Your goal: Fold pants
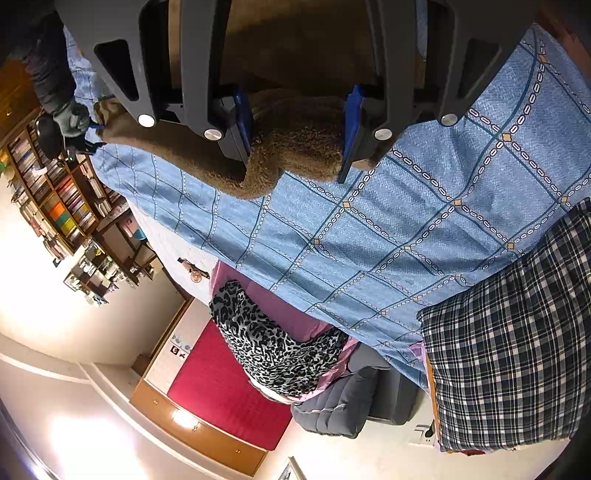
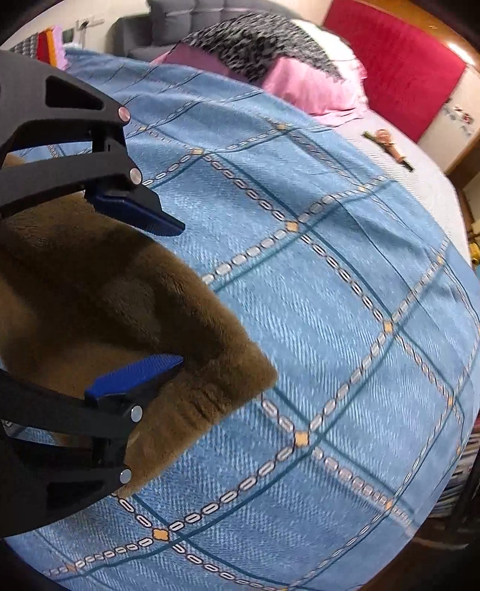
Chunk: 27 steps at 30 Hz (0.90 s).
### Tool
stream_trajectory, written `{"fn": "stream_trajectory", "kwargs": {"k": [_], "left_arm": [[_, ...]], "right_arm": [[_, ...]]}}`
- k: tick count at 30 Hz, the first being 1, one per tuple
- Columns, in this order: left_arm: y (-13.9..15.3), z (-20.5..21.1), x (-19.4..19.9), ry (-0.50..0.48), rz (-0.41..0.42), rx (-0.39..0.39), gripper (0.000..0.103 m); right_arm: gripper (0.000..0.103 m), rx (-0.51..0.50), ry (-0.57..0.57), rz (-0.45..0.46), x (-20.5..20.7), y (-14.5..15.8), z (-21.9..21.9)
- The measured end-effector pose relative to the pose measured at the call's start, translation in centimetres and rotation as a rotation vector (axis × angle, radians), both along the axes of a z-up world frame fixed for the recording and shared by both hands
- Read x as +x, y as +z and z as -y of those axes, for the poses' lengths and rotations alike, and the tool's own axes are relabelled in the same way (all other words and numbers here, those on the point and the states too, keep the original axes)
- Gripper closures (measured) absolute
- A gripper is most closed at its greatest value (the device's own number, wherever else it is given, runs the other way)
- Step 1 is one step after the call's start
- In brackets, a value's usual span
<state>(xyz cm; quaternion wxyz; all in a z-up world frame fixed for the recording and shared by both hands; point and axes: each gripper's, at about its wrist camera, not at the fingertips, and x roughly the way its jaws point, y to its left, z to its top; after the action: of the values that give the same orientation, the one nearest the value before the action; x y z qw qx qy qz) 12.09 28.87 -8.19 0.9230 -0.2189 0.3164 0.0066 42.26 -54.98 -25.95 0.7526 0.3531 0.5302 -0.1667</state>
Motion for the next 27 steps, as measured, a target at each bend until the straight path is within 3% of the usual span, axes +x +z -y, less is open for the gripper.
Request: {"fn": "stream_trajectory", "kwargs": {"k": [7,19,21,24,25,27], "left_arm": [[-0.5,-0.1,-0.8,-0.002,-0.002,0.004,0.064],[0.1,0.8,-1.6,-0.011,0.011,0.018,0.064],[0.2,0.9,-1.5,-0.011,0.01,0.017,0.064],[0.4,0.8,-1.1,-0.016,0.013,0.015,0.064],[0.5,0.8,-0.8,-0.019,0.015,0.018,0.064],[0.7,0.8,-0.5,-0.023,0.02,0.021,0.063]], "right_arm": [[0.035,-0.111,0.052,-0.125,2.6,-1.9,-1.6],[0.036,-0.313,0.106,-0.219,4.0,-3.2,-5.0],[0.05,-0.366,0.119,-0.226,3.8,-2.9,-5.6],[0.089,-0.389,0.114,-0.217,2.9,-1.9,-5.7],[0.095,-0.368,0.105,-0.197,2.3,-1.4,-5.4],[0.096,-0.34,0.079,-0.151,0.7,0.2,-4.5]]}}
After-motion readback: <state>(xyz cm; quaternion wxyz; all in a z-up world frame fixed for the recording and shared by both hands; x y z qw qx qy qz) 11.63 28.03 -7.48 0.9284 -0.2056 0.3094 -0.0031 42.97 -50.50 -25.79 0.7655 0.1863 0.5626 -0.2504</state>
